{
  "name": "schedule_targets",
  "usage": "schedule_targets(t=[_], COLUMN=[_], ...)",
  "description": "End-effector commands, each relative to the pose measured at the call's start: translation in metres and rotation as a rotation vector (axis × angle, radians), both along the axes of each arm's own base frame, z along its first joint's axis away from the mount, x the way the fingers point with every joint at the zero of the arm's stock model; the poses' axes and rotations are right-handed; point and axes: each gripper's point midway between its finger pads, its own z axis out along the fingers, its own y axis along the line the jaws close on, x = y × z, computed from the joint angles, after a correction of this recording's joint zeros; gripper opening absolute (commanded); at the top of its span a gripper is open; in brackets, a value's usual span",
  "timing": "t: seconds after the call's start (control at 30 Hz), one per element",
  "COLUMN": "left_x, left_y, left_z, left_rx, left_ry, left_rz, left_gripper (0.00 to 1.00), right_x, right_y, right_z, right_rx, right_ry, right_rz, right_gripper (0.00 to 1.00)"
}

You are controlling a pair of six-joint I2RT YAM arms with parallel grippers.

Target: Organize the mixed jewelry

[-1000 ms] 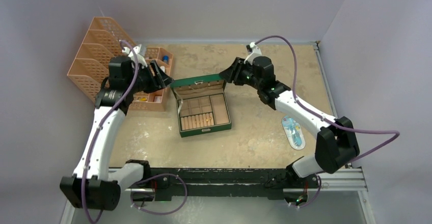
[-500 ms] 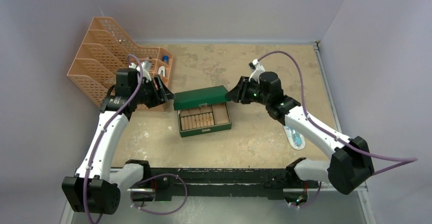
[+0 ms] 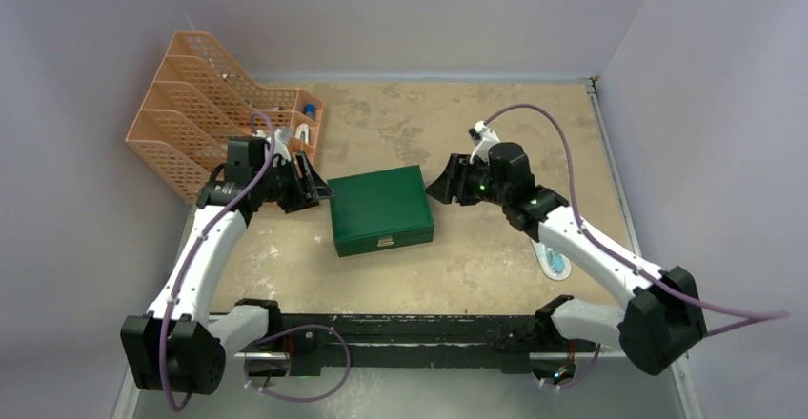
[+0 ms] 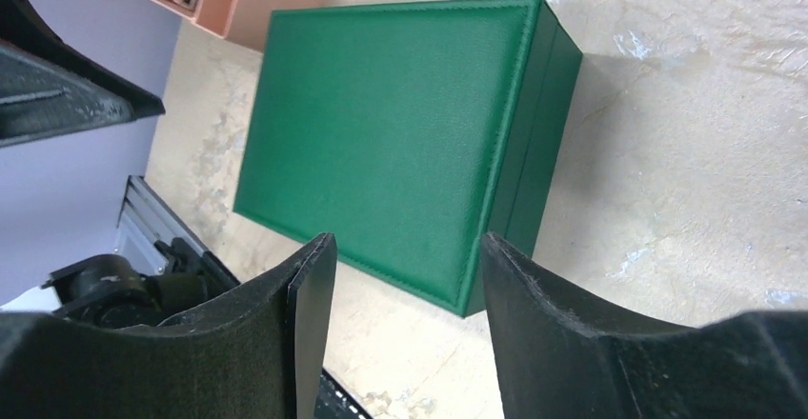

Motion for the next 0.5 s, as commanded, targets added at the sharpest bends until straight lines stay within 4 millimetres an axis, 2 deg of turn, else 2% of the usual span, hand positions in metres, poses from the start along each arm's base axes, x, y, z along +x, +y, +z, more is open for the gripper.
schedule_targets(t=[0.0, 0.2, 0.47], left_x=[-0.003, -0.012, -0.019], left_y=[-0.011, -0.015, 0.005], left_z=[-0.029, -0.066, -0.101], left_rx=[-0.065, -0.018, 0.117], left_ry=[0.092, 0.196, 0.317], left_rz=[-0.017, -0.012, 0.034], left_gripper=[0.52, 0.48, 0.37], right_x=[0.012, 0.013, 0.002], right_y=[0.008, 0.014, 0.014], right_z=[-0.018, -0.052, -0.096], right_rx=[-0.016, -0.067, -0.140], right_ry=[0.013, 0.085, 0.182], right_rz=[0.004, 0.015, 0.033], right_gripper=[0.60, 0.56, 0.48])
